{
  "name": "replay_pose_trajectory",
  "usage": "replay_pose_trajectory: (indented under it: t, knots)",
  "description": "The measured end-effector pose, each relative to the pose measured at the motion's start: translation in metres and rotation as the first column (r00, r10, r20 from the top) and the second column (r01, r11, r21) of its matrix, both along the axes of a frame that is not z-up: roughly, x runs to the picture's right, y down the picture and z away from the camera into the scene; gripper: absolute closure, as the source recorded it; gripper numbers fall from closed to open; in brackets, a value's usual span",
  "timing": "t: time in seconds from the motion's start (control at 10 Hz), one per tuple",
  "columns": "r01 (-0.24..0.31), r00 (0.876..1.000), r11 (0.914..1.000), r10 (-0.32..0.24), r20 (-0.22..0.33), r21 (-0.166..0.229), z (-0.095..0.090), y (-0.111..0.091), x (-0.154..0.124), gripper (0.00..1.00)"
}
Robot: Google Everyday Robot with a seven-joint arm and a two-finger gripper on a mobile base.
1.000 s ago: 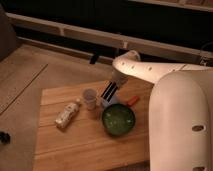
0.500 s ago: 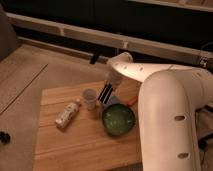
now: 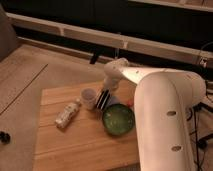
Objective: Place the eraser on the white sponge
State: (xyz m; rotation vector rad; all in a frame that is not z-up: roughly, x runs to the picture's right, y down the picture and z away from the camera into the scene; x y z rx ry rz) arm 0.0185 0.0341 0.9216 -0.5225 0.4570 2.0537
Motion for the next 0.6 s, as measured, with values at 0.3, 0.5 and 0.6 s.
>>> replay_pose_trajectory:
  t: [0.3,0.5,0.6]
  knots:
    - [0.000,1.000,1.0000,0.000,0.001,0.000,0.0000,0.0000,-0.0006,0.43]
    - [0.000,1.000,1.0000,0.000,0.001,0.000,0.0001,0.0001,-0.0004,0.43]
    - [0.000,1.000,1.0000,0.000,0.001,0.000,0.0001,0.0001,-0.0003,0.43]
